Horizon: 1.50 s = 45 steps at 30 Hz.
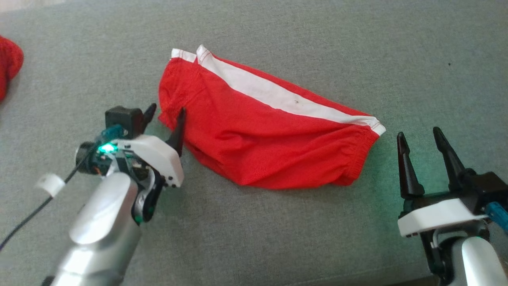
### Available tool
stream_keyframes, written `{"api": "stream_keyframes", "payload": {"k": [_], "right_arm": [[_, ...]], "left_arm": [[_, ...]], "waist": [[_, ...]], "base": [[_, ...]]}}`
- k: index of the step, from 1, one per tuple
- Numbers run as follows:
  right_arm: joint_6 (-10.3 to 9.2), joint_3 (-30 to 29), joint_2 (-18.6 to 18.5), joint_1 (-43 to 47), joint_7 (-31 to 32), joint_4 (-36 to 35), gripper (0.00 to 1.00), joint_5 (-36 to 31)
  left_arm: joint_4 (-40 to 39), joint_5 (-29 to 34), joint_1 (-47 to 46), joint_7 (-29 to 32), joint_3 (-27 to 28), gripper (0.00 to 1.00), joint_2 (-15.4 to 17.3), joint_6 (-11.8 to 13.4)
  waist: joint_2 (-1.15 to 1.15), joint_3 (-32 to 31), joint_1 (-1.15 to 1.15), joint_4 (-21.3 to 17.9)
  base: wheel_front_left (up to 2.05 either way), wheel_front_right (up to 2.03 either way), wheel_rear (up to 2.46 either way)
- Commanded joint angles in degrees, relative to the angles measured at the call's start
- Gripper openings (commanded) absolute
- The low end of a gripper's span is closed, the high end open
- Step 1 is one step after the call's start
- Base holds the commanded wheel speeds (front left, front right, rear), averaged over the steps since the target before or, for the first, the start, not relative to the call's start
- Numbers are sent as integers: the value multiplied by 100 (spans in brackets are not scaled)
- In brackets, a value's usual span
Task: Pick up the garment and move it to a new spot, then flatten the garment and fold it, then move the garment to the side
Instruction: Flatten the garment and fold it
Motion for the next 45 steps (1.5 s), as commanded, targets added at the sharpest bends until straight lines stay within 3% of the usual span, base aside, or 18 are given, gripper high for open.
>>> {"api": "stream_keyframes", "payload": {"k": [1, 4, 9, 11, 12, 13, 14, 21, 30, 39, 41, 42, 43, 44, 45], "right_arm": [[43, 124, -18, -161, 22, -228, 100, -15], [43, 155, -18, -196, 24, -285, 100, 2], [43, 190, -18, -211, 12, -309, 100, 35], [43, 178, -18, -211, 10, -314, 100, 38], [43, 170, -18, -216, 5, -317, 100, 37], [43, 164, -18, -225, -3, -323, 100, 37], [43, 151, -18, -236, -18, -333, 100, 35], [43, -97, -18, -154, 23, -326, 100, -51], [43, -532, -18, 184, 258, -295, 100, -207], [43, -396, -18, 347, 461, -196, 100, -191], [43, -371, -18, 354, 471, -172, 100, -183], [43, -344, -18, 362, 481, -158, 100, -175], [43, -321, -18, 369, 492, -147, 100, -166], [43, -282, -18, 384, 515, -132, 100, -158], [43, -266, -18, 390, 524, -125, 100, -154]], "left_arm": [[-133, 52, -313, 14, 197, 100, 189, 46], [0, 89, -412, 103, 196, 100, 205, 149], [124, -42, -417, 400, 66, 100, 135, -23], [149, -106, -384, 534, 16, 47, 96, -72], [153, -118, -370, 567, -6, 31, 86, -83], [143, -125, -359, 550, -10, 1, 78, -85], [128, -132, -342, 508, -5, 0, 66, -74], [-167, -283, 77, -56, 137, 0, -60, 32], [-803, -673, 1506, -845, 414, 0, -285, 363], [-986, -886, 2343, -1229, 454, 0, -528, 536], [-988, -891, 2372, -1264, 453, 5, -545, 541], [-989, -895, 2396, -1293, 448, 24, -558, 541], [-1000, -890, 2414, -1349, 449, 72, -567, 540], [-1032, -843, 2428, -1513, 457, 100, -562, 529], [-1083, -774, 2411, -1640, 425, 100, -531, 468]], "waist": [[0, 26, 0, -22], [0, 60, 0, -50], [0, 59, 0, -71], [0, 36, 0, -63], [0, 18, 0, -56], [0, -4, 0, -47], [0, -32, 0, -35], [0, -396, 0, 253], [0, -967, 0, 756], [0, -1196, 0, 884], [0, -1214, 0, 889], [0, -1231, 0, 891], [0, -1246, 0, 891], [0, -1283, 0, 890], [0, -1299, 0, 891]], "base": [[0, 0, 0], [0, 0, 0], [0, 0, 0], [0, 0, 0], [0, 0, 0], [0, 0, 0], [0, 0, 0], [0, 0, 0], [0, 0, 0], [0, 0, 0], [0, 0, 0], [0, 0, 0], [0, 0, 0], [0, 0, 0], [0, 0, 0]]}}
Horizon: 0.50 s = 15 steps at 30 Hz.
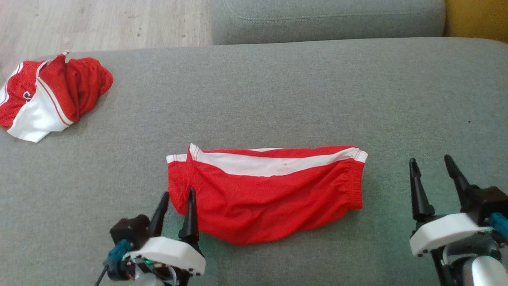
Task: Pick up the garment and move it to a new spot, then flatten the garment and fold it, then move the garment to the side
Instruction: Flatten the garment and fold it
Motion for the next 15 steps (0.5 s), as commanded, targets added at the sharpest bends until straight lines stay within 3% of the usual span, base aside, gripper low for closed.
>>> {"api": "stream_keyframes", "payload": {"k": [1, 5, 15], "right_arm": [[43, 162, -30, -32, 7, -168, 100, 40], [43, 351, -30, -101, 126, -158, 100, 13], [43, 734, -30, -398, 759, 302, 100, 261]], "left_arm": [[-243, 67, -146, -174, 247, 100, 41, -11], [-471, 298, -142, -578, 308, 100, 211, -9], [-1140, 503, 145, -648, 462, 100, 544, 289]], "waist": [[0, -21, 1, 3], [0, -113, 1, 48], [0, -156, 1, 456]], "base": [[0, 0, 0], [0, 0, 0], [0, 0, 0]]}}
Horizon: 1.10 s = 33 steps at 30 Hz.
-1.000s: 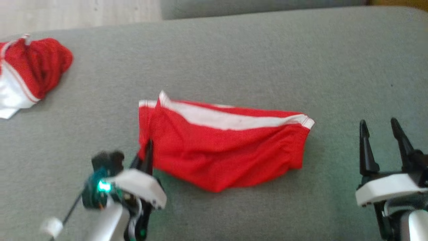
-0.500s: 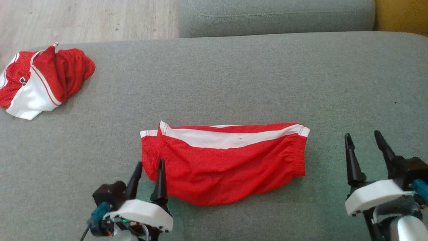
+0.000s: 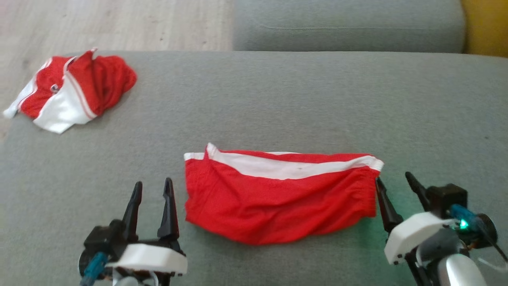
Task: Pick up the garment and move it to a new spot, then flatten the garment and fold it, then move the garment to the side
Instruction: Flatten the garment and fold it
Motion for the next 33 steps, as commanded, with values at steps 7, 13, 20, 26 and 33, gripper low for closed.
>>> {"api": "stream_keyframes", "payload": {"k": [7, 13, 20, 26, 33], "right_arm": [[43, -3, -30, -519, 517, 694, 100, 19], [43, -74, -30, -589, 935, 1252, 100, 269], [43, 113, -30, -841, 1389, 1609, 0, 682], [43, -46, -43, -1114, 1464, 1542, 0, 582], [43, -716, -520, -1137, 1742, 1115, 0, 711]], "left_arm": [[-415, 15, 32, -31, 279, 100, 103, 144], [-455, 9, 51, -43, 262, 100, 78, 185], [-510, 30, 11, -50, 220, 100, 89, 187], [-579, 73, -56, -37, 171, 100, 103, 189], [-667, 119, -127, 25, 74, 100, 94, 206]], "waist": [[0, 133, 0, 437], [0, 177, 0, 604], [0, 234, 0, 506], [0, 260, 0, 299], [0, 254, 0, 31]], "base": [[0, 0, 0], [0, 0, 0], [0, 0, 0], [0, 0, 0], [0, 0, 0]]}}
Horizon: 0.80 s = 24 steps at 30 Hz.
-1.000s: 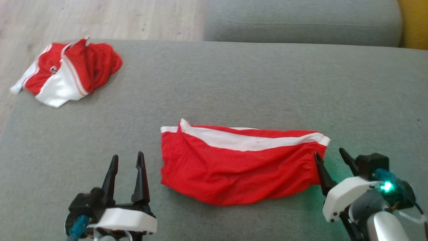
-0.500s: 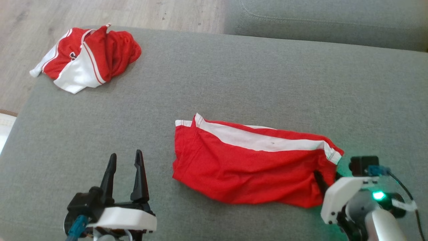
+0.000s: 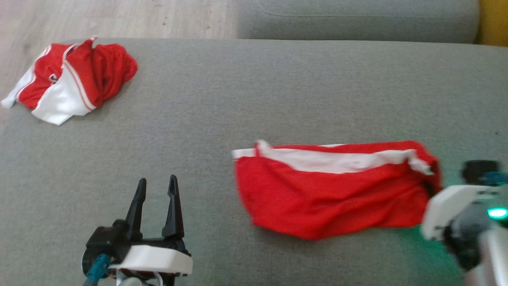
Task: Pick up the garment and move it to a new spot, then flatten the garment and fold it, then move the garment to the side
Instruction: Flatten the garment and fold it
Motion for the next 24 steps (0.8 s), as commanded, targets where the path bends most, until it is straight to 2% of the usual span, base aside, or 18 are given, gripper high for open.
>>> {"api": "stream_keyframes", "payload": {"k": [1, 5, 11, 18, 24], "right_arm": [[37, -17, -191, -102, 62, -305, 0, 50], [37, -354, -322, 99, 229, -598, 0, 180], [37, -203, -62, 246, 350, -1101, 0, 746], [37, 481, 236, 121, 444, -1706, 0, 1208], [37, 1295, 362, -96, 453, -1704, 0, 1386]], "left_arm": [[-199, 63, -285, -11, 147, 100, 70, 19], [-165, 56, -295, -8, 116, 100, 59, 16], [-119, 47, -331, -13, 95, 100, 61, 10], [-108, 43, -382, 21, 15, 100, 34, -7], [-87, 16, -386, 15, -26, 100, 7, -20]], "waist": [[0, 1, 0, -54], [0, 20, 0, -140], [0, 41, 0, -183], [0, -5, 0, -81], [0, -43, 0, 105]], "base": [[0, 0, 0], [0, 0, 0], [0, 0, 0], [0, 0, 0], [0, 0, 0]]}}
